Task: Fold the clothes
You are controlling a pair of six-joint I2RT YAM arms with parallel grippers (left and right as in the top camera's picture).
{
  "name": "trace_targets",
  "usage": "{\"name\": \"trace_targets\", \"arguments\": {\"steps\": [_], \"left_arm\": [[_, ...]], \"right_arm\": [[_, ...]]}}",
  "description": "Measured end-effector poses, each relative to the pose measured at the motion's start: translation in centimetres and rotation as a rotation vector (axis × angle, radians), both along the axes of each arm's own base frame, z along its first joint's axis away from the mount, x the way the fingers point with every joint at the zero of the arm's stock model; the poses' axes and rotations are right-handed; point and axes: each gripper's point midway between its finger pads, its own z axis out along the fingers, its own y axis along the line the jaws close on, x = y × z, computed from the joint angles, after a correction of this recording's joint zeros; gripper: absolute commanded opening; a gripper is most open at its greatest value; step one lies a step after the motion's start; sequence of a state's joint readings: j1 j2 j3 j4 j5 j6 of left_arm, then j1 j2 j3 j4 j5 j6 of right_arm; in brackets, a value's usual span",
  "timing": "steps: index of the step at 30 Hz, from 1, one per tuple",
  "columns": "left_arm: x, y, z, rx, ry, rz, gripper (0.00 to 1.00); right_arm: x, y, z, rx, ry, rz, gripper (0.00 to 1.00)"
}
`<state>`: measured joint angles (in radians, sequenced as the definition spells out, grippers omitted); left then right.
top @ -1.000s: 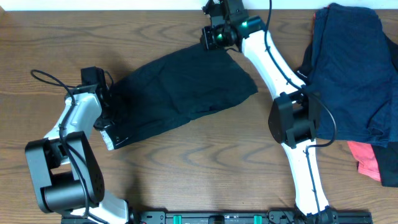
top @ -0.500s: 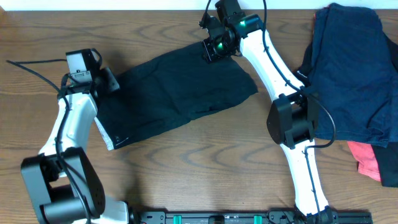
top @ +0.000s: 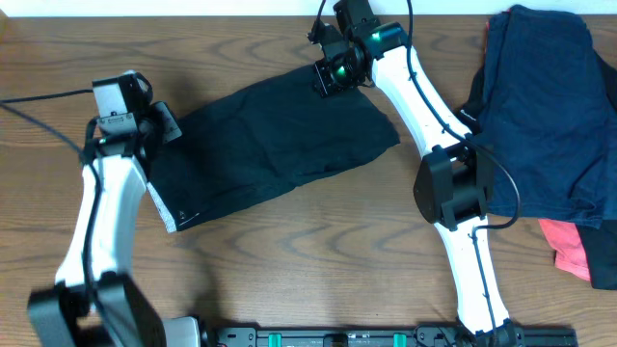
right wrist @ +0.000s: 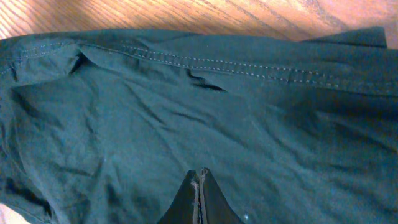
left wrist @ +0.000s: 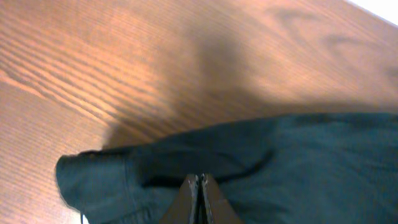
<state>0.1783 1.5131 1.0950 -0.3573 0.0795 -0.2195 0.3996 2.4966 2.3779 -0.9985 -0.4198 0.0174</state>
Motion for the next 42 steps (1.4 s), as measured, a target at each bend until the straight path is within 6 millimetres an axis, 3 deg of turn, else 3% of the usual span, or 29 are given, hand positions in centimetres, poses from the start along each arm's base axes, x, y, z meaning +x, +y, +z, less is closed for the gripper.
{"name": "trace_targets", "arguments": {"steps": [3,5,9,12,15,21,29,36,40,42], "left_arm": [[-0.4,-1.9,1.5,-0.003,-0.024,-0.046,0.06],[-0.2,-3.7,1.3,-0.01,-0.018,-0.093,0.06],[1.1,-6.5,-1.2,-0.021,0.014,-0.165,0.06],[2.4,-7.3,-3.7,-0.019,0.035,-0.19,0.06],[4.1,-7.3,-5.7,-0.012,0.025,-0.194,0.06],[7.0,-6.6,-7.8,0.021,-0.038,-0.172,0.06],[8.8,-5.5,-10.8,0.073,-0.06,-0.126,0.06],[10.1,-3.4,-9.9,0.177,-0.122,-0.05,0.06],[9.1,-2.8,-9.4,0.209,-0.081,-0.038,0.07],[8.1,-2.6,-8.3,0.221,-0.056,-0.039,0.16]], "right_arm": [[0.1,0.1,0.1,0.002,-0.006,0.001,0.01],[0.2,0.1,0.1,0.004,-0.011,0.001,0.01],[0.2,0.1,0.1,0.004,-0.013,0.003,0.02],[0.2,0.1,0.1,0.003,-0.011,0.003,0.02],[0.2,0.1,0.1,0.002,-0.01,0.003,0.02],[0.1,-0.3,-0.1,-0.017,-0.007,-0.005,0.03],[0.3,-0.7,-0.3,-0.041,-0.011,-0.017,0.04],[0.4,-0.9,-0.4,-0.055,-0.021,-0.016,0.05],[0.6,-1.3,-0.6,-0.077,-0.028,-0.024,0.09],[0.6,-1.6,-0.7,-0.084,-0.026,-0.025,0.15]]}}
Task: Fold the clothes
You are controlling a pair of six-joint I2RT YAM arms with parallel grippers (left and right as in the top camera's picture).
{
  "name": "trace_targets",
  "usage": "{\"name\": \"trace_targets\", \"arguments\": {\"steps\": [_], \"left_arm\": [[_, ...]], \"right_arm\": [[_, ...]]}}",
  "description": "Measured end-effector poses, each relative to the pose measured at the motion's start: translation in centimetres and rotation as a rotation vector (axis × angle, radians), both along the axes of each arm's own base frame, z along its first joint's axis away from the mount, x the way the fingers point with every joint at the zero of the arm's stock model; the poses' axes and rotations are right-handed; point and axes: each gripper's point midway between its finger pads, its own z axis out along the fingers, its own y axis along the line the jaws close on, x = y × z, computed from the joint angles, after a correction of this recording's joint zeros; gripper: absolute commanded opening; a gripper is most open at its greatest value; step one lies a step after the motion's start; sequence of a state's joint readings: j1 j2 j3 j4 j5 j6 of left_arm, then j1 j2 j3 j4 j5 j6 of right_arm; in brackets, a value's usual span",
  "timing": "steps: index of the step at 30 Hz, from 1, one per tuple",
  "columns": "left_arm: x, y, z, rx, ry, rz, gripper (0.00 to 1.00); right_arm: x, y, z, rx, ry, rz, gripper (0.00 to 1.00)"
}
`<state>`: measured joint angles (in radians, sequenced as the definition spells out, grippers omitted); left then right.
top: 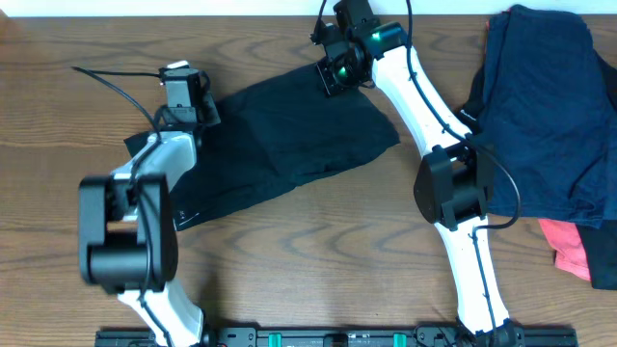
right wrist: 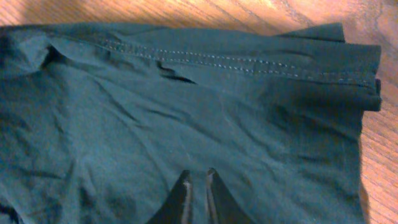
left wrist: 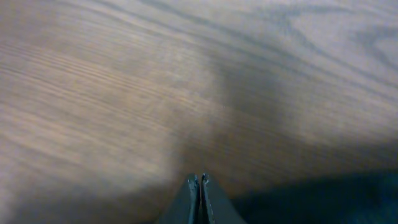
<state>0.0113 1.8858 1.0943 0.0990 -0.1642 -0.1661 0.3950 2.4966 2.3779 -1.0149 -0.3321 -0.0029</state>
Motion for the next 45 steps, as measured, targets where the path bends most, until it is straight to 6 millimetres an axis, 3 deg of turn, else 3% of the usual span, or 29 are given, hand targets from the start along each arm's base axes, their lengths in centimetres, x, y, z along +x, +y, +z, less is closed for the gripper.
{"name": "trace_targets", "arguments": {"steps": [1,3,7,11,14,19,28,35,39,45], "left_arm": [[-0.7,0.0,1.1,0.006,0.012,-0.004,0.17],[-2.4,0.0,4.6,0.007,0.008,-0.001,0.32],[-6.4,0.0,10.2,0.01,0.005,-0.005,0.41],[-11.2,-0.6,13.3,-0.033,0.043,-0.012,0.47],[-14.6,-1.1,13.1,-0.083,0.122,0.012,0.51],[-17.3,-1.3,11.0,-0.124,0.256,0.052,0.53],[-17.9,-0.8,10.3,-0.129,0.295,0.082,0.6],[-19.6,1.9,9.7,-0.142,0.344,0.183,0.66],[-20.5,3.5,9.5,-0.155,0.362,0.242,0.67],[-20.8,4.2,9.5,-0.162,0.362,0.271,0.67]], "right_arm": [[0.0,-0.3,-0.1,-0.005,0.005,-0.001,0.2],[-0.2,-1.2,-0.4,-0.019,0.025,-0.007,0.32],[-1.1,-4.3,-1.2,-0.069,0.107,-0.049,0.47],[-1.4,-8.8,-2.0,-0.143,0.171,-0.109,0.55],[-0.8,-11.9,-2.2,-0.168,0.181,-0.157,0.57],[0.2,-14.3,-2.5,-0.211,0.15,-0.175,0.56],[-0.6,-12.4,-5.5,-0.249,0.143,-0.103,0.56],[-1.8,-10.2,-8.0,-0.263,0.148,-0.052,0.54],[-2.2,-9.9,-8.5,-0.283,0.152,-0.047,0.42],[-2.5,-10.7,-8.7,-0.324,0.17,-0.098,0.01]]}}
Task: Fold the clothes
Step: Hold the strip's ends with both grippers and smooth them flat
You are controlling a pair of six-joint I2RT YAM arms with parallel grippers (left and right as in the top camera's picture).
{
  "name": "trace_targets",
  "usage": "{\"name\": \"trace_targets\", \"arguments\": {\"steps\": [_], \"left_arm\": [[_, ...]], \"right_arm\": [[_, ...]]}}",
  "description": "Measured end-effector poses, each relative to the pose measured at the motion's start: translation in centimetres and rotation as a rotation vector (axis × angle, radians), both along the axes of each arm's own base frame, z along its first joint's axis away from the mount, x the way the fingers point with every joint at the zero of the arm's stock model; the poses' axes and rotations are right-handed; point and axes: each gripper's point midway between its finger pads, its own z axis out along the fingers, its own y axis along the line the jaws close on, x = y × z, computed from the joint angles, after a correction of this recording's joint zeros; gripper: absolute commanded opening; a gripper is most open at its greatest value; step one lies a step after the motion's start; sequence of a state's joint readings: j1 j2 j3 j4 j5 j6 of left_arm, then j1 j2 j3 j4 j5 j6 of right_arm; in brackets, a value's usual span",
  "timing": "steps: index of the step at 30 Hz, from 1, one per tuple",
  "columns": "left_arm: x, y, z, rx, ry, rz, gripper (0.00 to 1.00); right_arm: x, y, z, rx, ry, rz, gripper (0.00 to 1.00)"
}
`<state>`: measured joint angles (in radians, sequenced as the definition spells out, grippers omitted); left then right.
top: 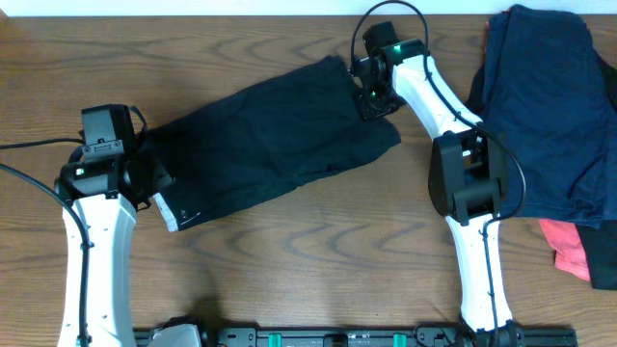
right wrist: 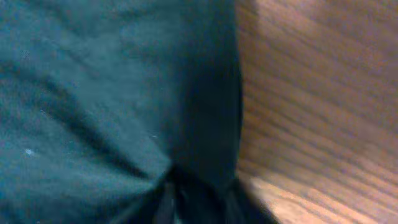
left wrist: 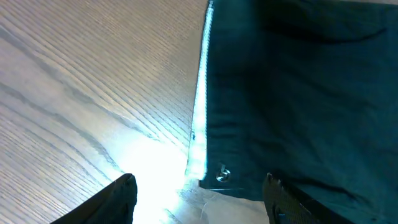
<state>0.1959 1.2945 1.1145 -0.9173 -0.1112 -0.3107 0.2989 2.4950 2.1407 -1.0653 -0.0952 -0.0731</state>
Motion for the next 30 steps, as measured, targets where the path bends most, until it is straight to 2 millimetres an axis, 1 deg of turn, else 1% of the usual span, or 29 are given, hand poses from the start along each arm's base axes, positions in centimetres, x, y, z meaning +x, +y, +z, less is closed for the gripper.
{"name": "trace_targets", "arguments": {"steps": [4,6,10,13,18,21,23,27,30], "left_arm": [[0.2,0.1,-0.3,-0.001,0.006,0.0,0.67],[0.5,0.1,-0.8,-0.003,0.018,0.0,0.67],[1.5,0.3,-2.5,-0.011,0.05,0.0,0.67],[2.8,0.1,-4.2,-0.038,0.068,-0.009,0.67],[4.8,-0.5,-7.3,-0.091,0.09,-0.043,0.68],[5.9,-1.0,-8.9,-0.126,0.095,-0.076,0.72],[6.3,-1.6,-9.9,-0.161,0.103,-0.109,0.72],[6.4,-2.3,-11.9,-0.228,0.138,-0.152,0.73],[6.1,-2.0,-12.8,-0.257,0.156,-0.146,0.73]], "right_arm": [[-0.7,-0.9,0.1,-0.026,0.033,-0.038,0.01],[-1.2,-1.6,0.1,-0.037,0.06,-0.053,0.01],[-2.3,-3.3,0.0,-0.048,0.122,-0.088,0.01],[-3.0,-4.4,0.1,-0.046,0.166,-0.111,0.01],[-3.9,-4.8,0.1,-0.037,0.207,-0.122,0.01],[-4.2,-4.7,0.1,-0.035,0.222,-0.121,0.01],[-4.3,-4.7,0.1,-0.035,0.224,-0.121,0.01],[-4.3,-4.7,0.1,-0.034,0.224,-0.121,0.02],[-4.3,-4.7,0.1,-0.033,0.224,-0.121,0.05]]}}
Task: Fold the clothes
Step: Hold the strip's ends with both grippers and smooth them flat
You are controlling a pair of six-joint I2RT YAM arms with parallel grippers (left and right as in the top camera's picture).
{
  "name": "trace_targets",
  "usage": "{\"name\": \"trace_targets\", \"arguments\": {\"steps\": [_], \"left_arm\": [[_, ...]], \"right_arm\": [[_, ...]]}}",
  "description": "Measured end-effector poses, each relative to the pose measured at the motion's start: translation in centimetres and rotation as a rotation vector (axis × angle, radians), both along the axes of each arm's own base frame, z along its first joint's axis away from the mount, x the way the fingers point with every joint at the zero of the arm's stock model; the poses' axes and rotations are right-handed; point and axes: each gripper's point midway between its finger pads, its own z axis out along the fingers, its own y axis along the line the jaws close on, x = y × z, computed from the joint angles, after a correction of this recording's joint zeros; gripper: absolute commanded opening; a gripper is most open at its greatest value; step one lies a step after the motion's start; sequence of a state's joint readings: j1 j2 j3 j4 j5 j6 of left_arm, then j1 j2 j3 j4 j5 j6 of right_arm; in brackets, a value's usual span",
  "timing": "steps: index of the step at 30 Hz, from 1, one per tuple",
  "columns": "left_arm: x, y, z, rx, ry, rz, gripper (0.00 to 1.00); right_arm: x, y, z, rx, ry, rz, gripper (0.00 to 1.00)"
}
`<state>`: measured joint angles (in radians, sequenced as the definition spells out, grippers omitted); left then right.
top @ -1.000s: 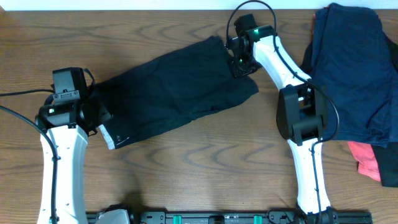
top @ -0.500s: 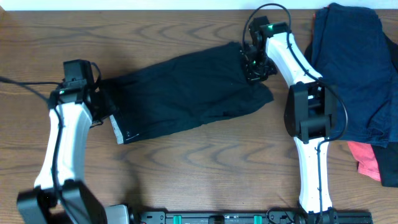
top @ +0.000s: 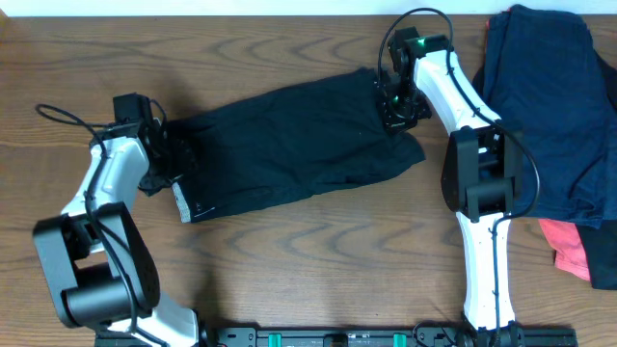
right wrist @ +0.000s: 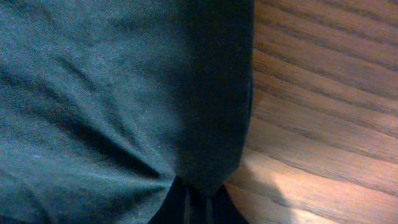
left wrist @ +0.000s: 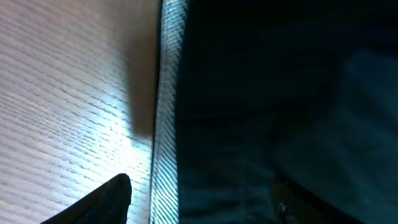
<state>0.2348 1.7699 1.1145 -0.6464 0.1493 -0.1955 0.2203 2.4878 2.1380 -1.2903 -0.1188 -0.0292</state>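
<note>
A black garment (top: 289, 145) lies spread in a slanted band across the wooden table. My left gripper (top: 162, 154) is at its left end, open, low over the cloth. In the left wrist view the wide-apart jaws straddle the garment's white-striped edge (left wrist: 166, 124); the left gripper (left wrist: 200, 190) holds nothing. My right gripper (top: 393, 114) is at the garment's right end. The right wrist view shows the right gripper (right wrist: 194, 208) shut on a pinched fold of the dark cloth (right wrist: 112, 93) beside bare wood.
A pile of navy clothes (top: 545, 106) fills the table's right side, with a pink-red piece (top: 571, 249) below it. The right arm's base (top: 477, 183) stands between the pile and the black garment. The table's back edge meets a white wall.
The garment has shifted to the right, its right end held in my right gripper, which now sits farther right and nearer. My left gripper, still open, moved up and onto the striped edge.
First both grippers were shut, left at the garment's left end, right at its top edge. Then the left was shut over bare wood and the right slightly open. Later the left was open by the striped edge, the right shut on the right hem. Now the garment lies farther right.
</note>
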Motion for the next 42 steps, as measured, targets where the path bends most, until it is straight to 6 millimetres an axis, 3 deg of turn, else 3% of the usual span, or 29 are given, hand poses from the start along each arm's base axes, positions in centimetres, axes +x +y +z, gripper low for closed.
{"name": "trace_targets", "arguments": {"steps": [8,17,23,30,34,36,42], "left_arm": [[-0.5,0.5,-0.1,-0.068,-0.012,-0.066,0.73],[-0.4,-1.0,0.2,-0.146,-0.043,-0.16,0.72],[-0.9,-1.3,0.2,-0.162,-0.025,-0.178,0.72],[-0.9,-1.3,0.2,-0.162,-0.024,-0.179,0.72],[-1.1,-1.4,0.2,-0.165,-0.017,-0.176,0.61],[-1.7,-1.4,0.1,-0.163,0.008,-0.173,0.61],[-2.7,-0.8,1.2,-0.123,0.047,-0.156,0.61]], "right_arm": [[0.0,0.0,0.0,0.0,0.002,-0.003,0.11],[0.0,0.4,-0.1,0.022,0.002,-0.001,0.29],[0.0,2.0,0.4,0.12,0.002,0.036,0.41],[2.1,3.5,4.2,0.203,-0.106,0.079,0.59],[3.1,3.9,7.4,0.231,-0.192,0.097,0.6],[3.4,4.1,8.7,0.242,-0.227,0.102,0.59],[3.8,4.4,9.1,0.253,-0.252,0.11,0.63]]}}
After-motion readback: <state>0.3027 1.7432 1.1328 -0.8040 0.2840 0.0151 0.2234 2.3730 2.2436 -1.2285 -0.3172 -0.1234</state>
